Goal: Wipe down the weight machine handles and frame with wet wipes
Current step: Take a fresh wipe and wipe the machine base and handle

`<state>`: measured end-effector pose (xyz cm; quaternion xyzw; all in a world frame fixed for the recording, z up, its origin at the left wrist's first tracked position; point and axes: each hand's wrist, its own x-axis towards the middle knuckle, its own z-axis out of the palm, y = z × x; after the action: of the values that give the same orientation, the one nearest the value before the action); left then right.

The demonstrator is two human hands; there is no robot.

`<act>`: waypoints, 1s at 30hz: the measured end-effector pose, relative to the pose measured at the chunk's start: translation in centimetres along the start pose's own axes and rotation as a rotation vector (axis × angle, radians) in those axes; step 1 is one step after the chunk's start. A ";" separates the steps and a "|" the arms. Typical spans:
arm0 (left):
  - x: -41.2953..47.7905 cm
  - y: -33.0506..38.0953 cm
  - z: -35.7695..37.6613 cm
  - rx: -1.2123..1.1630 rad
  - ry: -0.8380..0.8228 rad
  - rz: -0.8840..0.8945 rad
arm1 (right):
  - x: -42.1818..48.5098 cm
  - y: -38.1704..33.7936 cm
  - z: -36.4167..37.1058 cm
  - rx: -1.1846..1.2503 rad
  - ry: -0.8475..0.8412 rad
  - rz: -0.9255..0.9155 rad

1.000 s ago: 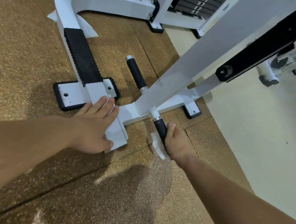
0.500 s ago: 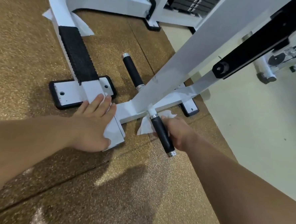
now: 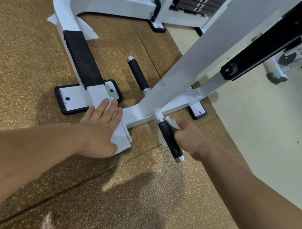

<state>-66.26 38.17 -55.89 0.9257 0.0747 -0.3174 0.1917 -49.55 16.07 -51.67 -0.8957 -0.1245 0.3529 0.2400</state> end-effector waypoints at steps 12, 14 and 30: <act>-0.1 -0.2 0.2 -0.023 0.016 0.015 | -2.1 -0.3 6.9 -0.991 0.202 -0.324; -0.1 -0.3 0.2 -0.009 0.025 0.013 | -2.4 1.1 6.4 -1.169 0.152 -0.348; -0.2 5.0 1.6 0.121 0.322 0.168 | -3.0 -0.8 3.5 -0.483 0.325 -0.299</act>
<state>-66.02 32.98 -55.45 0.9774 0.0079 -0.1519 0.1470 -54.17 16.76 -51.72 -0.9432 -0.2948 0.1265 0.0863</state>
